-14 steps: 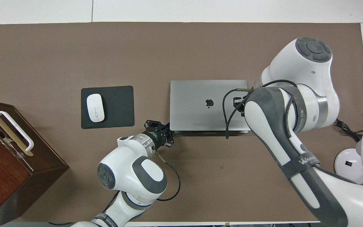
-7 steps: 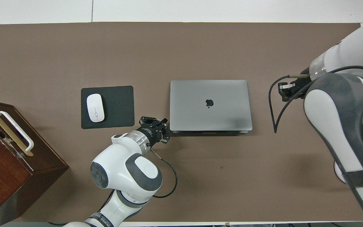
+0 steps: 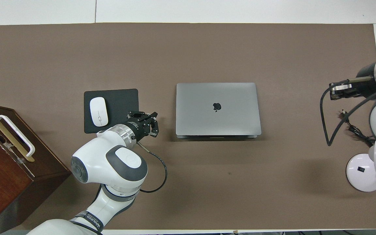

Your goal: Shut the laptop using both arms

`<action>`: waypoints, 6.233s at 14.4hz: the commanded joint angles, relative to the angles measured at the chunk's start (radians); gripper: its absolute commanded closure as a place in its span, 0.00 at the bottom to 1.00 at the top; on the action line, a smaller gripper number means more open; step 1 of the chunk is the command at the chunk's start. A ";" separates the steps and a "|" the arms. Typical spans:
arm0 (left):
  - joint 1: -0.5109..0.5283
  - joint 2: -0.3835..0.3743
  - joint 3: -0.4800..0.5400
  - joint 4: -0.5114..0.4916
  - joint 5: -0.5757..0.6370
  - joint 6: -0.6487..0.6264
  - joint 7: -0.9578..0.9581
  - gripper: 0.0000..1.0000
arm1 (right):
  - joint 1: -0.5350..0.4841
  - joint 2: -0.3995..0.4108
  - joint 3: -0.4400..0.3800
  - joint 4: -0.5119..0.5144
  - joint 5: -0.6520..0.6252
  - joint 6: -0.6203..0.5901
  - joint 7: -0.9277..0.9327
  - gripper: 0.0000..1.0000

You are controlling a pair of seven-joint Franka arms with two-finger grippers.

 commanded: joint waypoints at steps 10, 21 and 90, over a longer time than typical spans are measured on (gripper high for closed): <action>0.256 0.055 -0.005 0.189 0.399 -0.045 0.025 1.00 | -0.157 -0.059 0.140 0.054 -0.044 -0.092 -0.012 0.07; 0.457 0.101 -0.002 0.384 1.046 -0.336 0.119 1.00 | -0.174 -0.067 0.152 0.111 -0.038 -0.174 0.060 0.00; 0.535 -0.213 0.005 0.643 1.547 -1.588 1.359 0.00 | -0.183 -0.079 0.145 0.113 -0.034 -0.260 0.132 0.00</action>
